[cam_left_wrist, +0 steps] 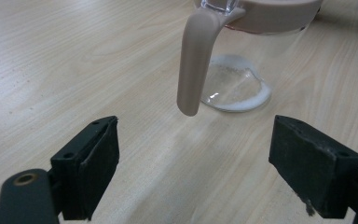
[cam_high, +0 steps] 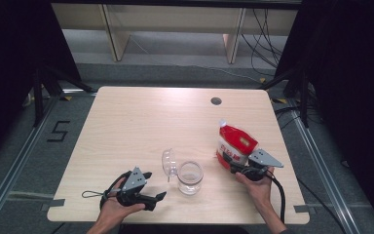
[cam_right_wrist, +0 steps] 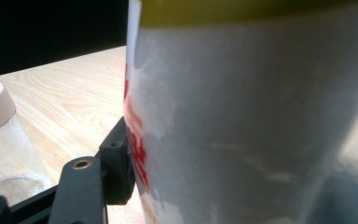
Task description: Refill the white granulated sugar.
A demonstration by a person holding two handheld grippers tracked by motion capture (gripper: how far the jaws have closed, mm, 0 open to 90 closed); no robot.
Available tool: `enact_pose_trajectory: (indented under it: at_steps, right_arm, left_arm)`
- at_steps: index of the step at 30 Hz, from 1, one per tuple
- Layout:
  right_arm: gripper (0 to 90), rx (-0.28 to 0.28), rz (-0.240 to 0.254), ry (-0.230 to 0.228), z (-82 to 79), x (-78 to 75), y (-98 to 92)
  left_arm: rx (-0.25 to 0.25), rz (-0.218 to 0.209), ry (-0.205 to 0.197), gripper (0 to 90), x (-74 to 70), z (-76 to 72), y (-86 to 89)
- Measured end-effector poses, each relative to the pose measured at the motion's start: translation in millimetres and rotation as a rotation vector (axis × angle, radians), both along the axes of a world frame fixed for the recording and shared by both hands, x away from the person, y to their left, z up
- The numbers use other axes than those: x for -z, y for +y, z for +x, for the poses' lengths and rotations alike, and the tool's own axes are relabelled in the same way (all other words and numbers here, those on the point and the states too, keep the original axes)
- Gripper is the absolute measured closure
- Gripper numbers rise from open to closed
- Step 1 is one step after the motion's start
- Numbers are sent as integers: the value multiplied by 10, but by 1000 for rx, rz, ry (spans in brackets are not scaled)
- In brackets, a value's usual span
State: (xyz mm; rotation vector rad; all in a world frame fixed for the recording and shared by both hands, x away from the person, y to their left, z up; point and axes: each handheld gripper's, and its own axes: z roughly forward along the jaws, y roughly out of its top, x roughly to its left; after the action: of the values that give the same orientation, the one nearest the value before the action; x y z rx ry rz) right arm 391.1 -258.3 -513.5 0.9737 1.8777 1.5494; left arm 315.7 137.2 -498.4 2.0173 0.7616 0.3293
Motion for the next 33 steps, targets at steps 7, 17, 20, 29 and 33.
enact_pose_trajectory:
  at_steps: [7,17,20,29,33]
  right_arm:
    - [362,-17,-3,6,22,24,-7]
    - [393,-28,1,-21,40,24,-10]
    - [403,-13,9,15,-4,18,6]
    - [421,-69,-38,-15,-17,-12,-25]
    - [425,-70,-37,-31,-35,-20,-8]
  left_arm:
    - [2,0,-4,156,0,-1,-1]
    - [-2,-13,-9,156,0,-6,-13]
    - [14,-10,-20,156,-2,7,-1]
    - [-11,-27,-10,156,0,-9,3]
    - [-12,-21,-8,156,-7,-11,9]
